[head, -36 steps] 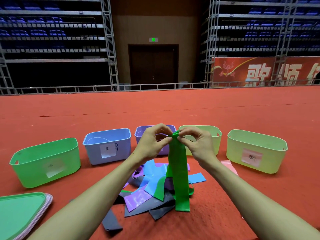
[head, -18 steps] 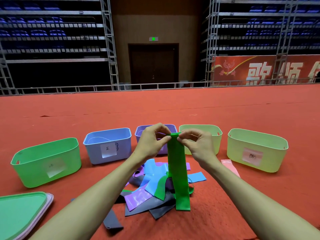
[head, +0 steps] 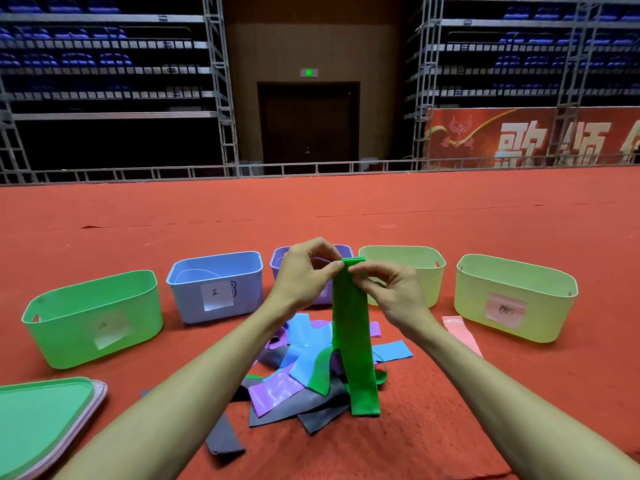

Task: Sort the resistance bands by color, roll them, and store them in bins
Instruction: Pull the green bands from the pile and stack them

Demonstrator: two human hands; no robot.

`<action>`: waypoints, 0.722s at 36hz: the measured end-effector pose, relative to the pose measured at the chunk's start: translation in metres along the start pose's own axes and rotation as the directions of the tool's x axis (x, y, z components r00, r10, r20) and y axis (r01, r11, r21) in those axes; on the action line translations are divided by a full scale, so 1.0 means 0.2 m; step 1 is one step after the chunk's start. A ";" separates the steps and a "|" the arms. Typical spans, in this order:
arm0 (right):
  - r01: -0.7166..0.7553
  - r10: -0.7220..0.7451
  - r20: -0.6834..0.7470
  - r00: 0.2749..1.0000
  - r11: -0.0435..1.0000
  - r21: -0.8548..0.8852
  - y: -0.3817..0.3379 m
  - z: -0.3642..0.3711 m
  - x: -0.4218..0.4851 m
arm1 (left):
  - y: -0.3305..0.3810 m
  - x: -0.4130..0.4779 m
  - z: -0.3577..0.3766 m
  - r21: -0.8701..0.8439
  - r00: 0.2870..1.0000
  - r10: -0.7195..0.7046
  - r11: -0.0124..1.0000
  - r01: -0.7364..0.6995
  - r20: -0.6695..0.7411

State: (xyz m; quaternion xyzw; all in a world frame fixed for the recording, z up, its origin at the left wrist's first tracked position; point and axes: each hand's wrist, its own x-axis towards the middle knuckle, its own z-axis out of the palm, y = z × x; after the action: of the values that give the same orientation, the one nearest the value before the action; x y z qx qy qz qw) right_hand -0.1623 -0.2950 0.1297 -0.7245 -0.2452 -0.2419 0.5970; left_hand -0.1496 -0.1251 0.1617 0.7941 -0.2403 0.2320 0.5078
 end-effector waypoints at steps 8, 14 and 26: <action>0.126 -0.115 0.069 0.991 0.974 -0.189 -0.04 -0.03 0.10 | 0.00 0.01 0.01 -0.078 1.000 0.020 0.997 -0.019 0.006; 0.166 -0.152 0.073 0.986 0.948 -0.271 -0.04 -0.06 0.17 | -0.06 -0.07 0.06 -0.273 0.987 -0.053 0.957 0.094 0.154; 0.217 -0.248 -0.075 0.966 0.934 -0.284 -0.08 -0.10 0.26 | -0.15 -0.20 0.21 -0.187 0.974 0.012 0.982 0.031 0.227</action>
State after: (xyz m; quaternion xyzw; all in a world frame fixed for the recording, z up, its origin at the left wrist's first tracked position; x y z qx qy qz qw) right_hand -0.1347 -0.3089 0.1790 -0.7514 -0.2602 -0.3820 0.4709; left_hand -0.1572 -0.1468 0.0997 0.7647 -0.3138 0.1136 0.5513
